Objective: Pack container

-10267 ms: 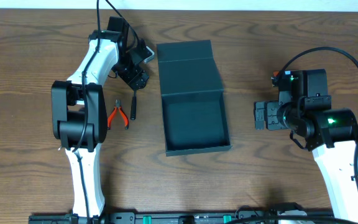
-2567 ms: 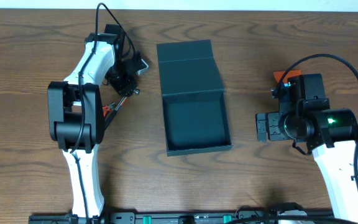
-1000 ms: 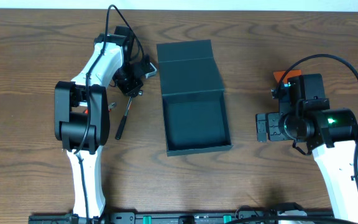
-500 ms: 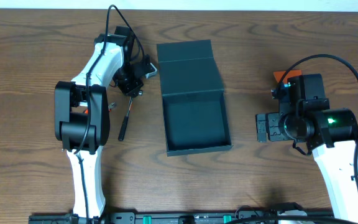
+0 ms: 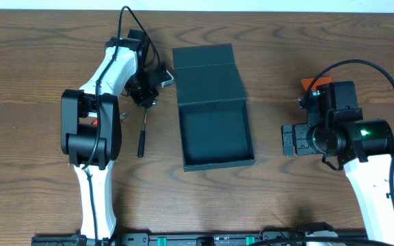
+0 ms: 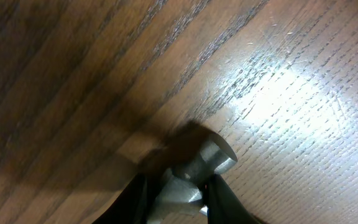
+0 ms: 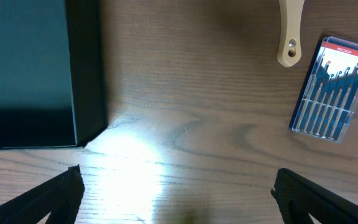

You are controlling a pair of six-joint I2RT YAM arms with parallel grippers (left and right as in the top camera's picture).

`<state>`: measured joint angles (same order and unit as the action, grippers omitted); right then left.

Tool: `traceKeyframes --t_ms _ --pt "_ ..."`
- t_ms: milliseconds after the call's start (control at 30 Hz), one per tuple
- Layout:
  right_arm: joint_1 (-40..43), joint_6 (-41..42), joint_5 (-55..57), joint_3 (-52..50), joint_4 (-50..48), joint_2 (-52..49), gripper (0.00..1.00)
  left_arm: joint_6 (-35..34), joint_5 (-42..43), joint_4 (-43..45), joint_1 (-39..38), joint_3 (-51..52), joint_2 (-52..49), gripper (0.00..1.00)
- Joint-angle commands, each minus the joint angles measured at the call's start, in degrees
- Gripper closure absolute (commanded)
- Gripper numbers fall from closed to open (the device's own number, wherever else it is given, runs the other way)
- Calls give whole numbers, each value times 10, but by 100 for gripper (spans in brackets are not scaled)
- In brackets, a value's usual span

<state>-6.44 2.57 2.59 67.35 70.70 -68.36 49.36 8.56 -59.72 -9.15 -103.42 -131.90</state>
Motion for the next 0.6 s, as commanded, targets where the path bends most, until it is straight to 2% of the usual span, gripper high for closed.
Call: traceKeyframes --t_ms 0,567 --pt "5 8 6 10 1 -2 1 -1 -29 -2 2 19 -10 94" --pt "5 8 6 10 1 -2 1 -1 -28 3 2 19 -8 94"
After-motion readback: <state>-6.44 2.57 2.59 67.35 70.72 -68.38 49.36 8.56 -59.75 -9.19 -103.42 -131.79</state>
